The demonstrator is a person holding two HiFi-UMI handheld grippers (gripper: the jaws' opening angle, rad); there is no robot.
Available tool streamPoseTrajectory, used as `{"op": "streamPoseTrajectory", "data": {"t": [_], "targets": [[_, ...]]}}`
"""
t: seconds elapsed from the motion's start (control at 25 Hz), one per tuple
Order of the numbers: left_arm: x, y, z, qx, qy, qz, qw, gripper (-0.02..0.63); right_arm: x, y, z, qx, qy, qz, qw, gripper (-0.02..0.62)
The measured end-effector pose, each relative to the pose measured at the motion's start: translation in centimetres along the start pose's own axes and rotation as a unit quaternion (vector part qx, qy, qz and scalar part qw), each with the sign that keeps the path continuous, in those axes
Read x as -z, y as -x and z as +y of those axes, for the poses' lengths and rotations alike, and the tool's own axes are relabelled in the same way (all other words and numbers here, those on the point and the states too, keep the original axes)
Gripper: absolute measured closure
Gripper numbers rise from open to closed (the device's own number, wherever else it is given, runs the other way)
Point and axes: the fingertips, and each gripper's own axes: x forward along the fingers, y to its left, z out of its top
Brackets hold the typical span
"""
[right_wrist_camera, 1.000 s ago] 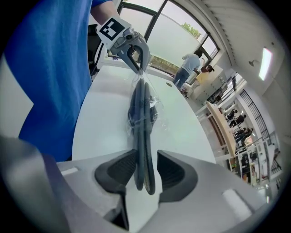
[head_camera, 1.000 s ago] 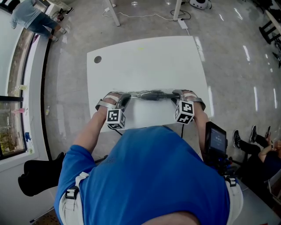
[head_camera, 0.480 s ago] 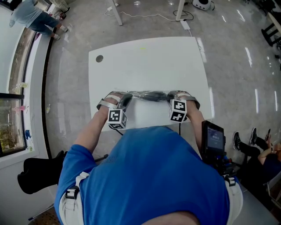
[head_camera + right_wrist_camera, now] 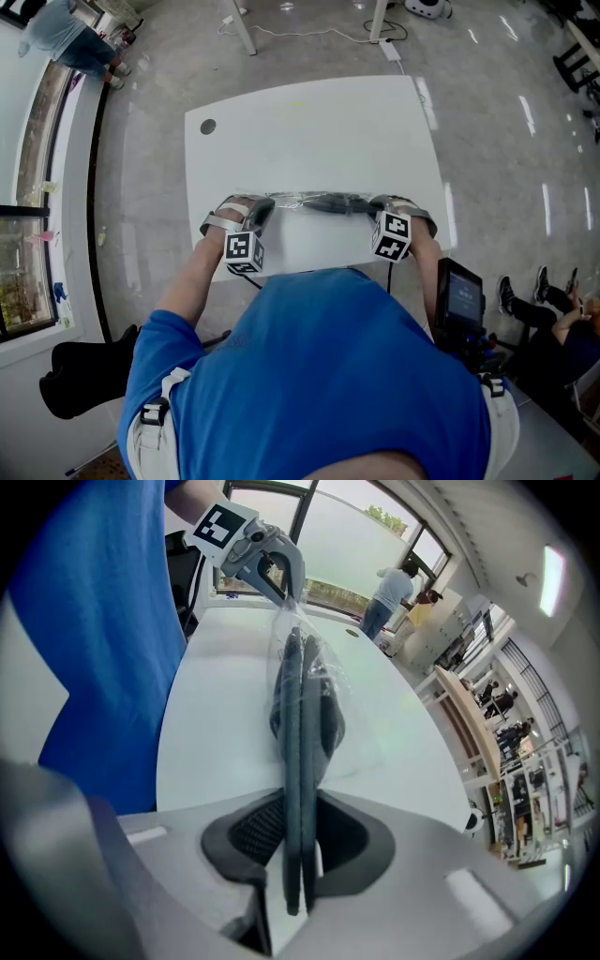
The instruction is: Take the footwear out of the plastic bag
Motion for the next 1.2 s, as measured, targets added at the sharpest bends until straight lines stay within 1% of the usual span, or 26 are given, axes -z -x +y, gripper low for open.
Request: {"op": "streamPoseTrajectory", "data": {"t": [0.48, 0.6, 0.76, 0.88, 1.04, 1.12, 1.2], "targets": [[3.5, 0.2, 1.0, -0.016, 0.024, 0.027, 0.9992, 0.594, 3.6, 1.5, 0.0, 0.004, -0.057, 0.017, 0.998, 0.518], [4.8, 0.4, 1.3, -0.022, 0.037, 0.038, 0.9983, 0.595, 3.8, 1.9, -0.3, -0.001, -0.09, 0.006, 0.996, 0.518], [6.3, 0.7, 1.1, -0.026, 0.061, 0.052, 0.9964, 0.595, 4.1, 2.1, -0.3, -0.014, -0.145, -0.014, 0.989, 0.52], [6.9, 0.6, 1.0, -0.025, 0.079, 0.056, 0.9949, 0.595, 4.1, 2.2, -0.2, -0.026, -0.194, -0.034, 0.98, 0.52], [7.4, 0.7, 1.2, -0.024, 0.104, 0.057, 0.9926, 0.595, 4.1, 2.1, -0.3, -0.042, -0.267, -0.06, 0.961, 0.52], [7.5, 0.7, 1.2, -0.022, 0.115, 0.057, 0.9915, 0.595, 4.5, 1.9, -0.5, -0.048, -0.304, -0.075, 0.948, 0.52], [7.7, 0.7, 1.3, -0.02, 0.129, 0.057, 0.9898, 0.595, 4.6, 1.9, -0.7, -0.059, -0.35, -0.096, 0.93, 0.52]]}}
